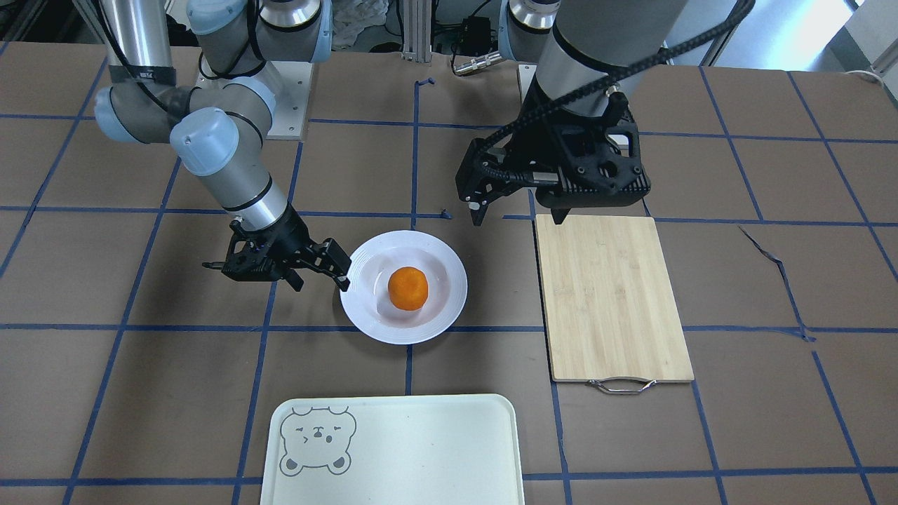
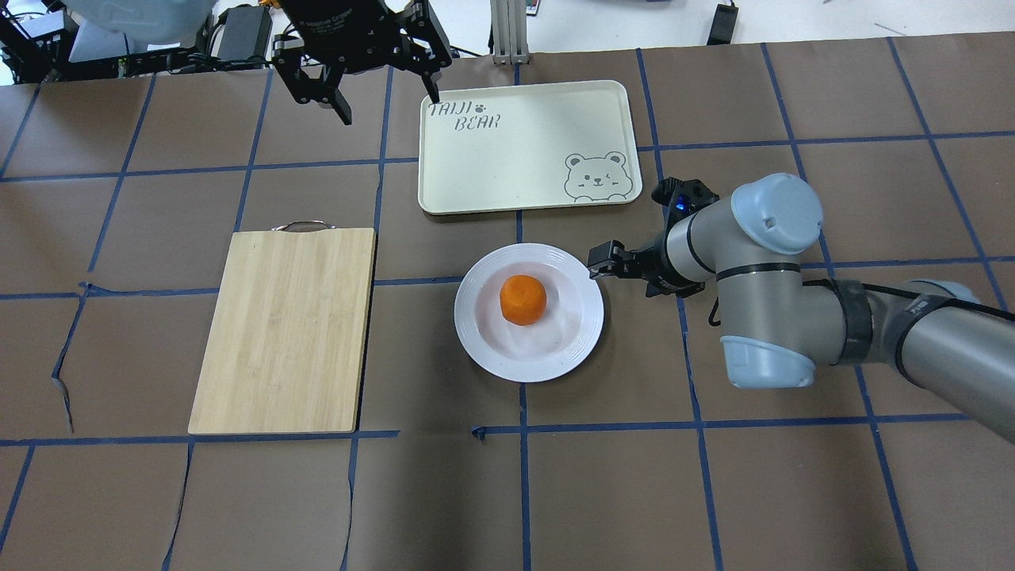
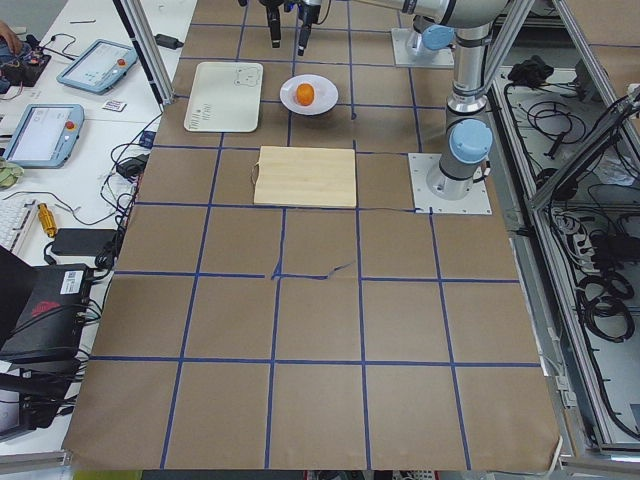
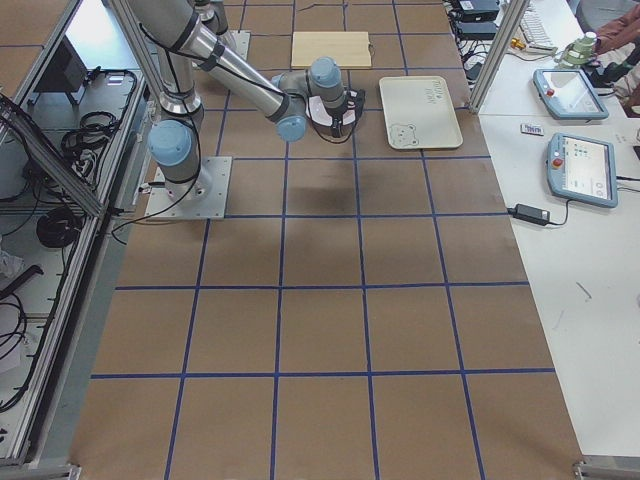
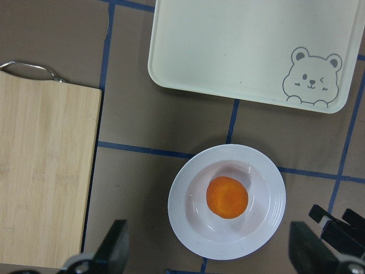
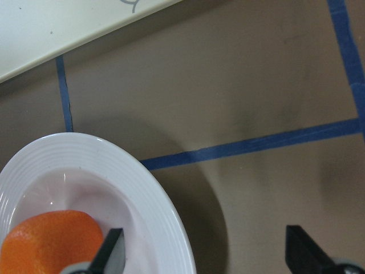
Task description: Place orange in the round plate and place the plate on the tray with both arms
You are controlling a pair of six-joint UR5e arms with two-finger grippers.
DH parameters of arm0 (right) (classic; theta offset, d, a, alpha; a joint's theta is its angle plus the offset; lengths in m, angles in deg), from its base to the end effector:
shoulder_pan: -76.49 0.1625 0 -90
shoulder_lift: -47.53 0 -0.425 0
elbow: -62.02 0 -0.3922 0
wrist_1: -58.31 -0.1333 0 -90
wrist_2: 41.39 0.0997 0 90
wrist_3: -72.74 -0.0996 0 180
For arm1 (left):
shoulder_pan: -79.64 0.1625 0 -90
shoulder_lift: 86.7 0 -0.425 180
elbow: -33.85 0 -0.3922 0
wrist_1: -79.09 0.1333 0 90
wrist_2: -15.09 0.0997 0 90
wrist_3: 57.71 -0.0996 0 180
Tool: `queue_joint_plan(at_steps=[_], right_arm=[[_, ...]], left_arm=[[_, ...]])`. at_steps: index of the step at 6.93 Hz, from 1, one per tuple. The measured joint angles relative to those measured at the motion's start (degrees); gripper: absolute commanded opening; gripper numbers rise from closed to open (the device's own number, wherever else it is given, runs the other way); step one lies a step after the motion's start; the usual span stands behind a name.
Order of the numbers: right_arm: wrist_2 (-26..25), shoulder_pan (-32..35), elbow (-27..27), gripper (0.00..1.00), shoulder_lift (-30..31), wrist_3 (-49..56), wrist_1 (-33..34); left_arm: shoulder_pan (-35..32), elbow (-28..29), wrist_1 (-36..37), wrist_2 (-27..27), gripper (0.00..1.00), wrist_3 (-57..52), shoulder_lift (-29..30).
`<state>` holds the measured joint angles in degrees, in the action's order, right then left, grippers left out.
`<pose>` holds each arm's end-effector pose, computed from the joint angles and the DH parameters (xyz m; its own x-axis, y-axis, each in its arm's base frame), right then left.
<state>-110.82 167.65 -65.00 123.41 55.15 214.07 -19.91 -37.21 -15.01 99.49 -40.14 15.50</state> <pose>0.1778 -0.4663 0.2042 -0.8965 0.1898 -0.4004 0.2637 0.9547 -0.1379 -0.2378 -0.5516 0.5295 -0.9850 -0.1357 0.1068 -0.1380 0.9903 -0.0145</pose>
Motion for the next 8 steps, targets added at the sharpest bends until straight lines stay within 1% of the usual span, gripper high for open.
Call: queue_joint_plan(at_steps=[1,2,3,4,5,6,7,8], right_arm=[[0.7,1.8,-0.7,1.0,-1.7,-2.4,2.8],[0.9,2.9,-0.9,0.97,-2.9,-4.4,3.9],[0.9,3.3,-1.1,0.97,-3.6,-6.2,4.3],[0.9,3.6,-1.4,0.85,-4.0,-7.0,4.3],[0.9,3.7,-1.5,0.72,-4.6,-7.1,4.4],[0.9,3.8,-1.5,0.62,-5.1,-6.6,4.6],[0.9,4.0,-1.5,0.56,-5.4,-6.1,4.7],[0.9,4.3,-1.5,0.43,-5.4,-5.9,4.6]], left_arm=[[-0.1,-3.3,0.4,0.4,1.0,-0.8,-2.2],[-0.1,-8.4,2.9,0.6,1.0,-1.6,-4.5],[-0.1,-13.3,6.3,0.8,1.0,-2.7,-7.0],[0.2,-16.4,8.3,1.4,1.0,-4.3,-9.1],[0.7,-17.5,9.0,2.4,1.0,-6.5,-10.3],[1.9,-17.7,9.2,2.7,1.0,-9.0,-11.0],[3.8,-17.7,9.2,2.8,1.0,-12.6,-11.5],[5.9,-17.6,9.2,2.9,1.0,-16.7,-12.1]])
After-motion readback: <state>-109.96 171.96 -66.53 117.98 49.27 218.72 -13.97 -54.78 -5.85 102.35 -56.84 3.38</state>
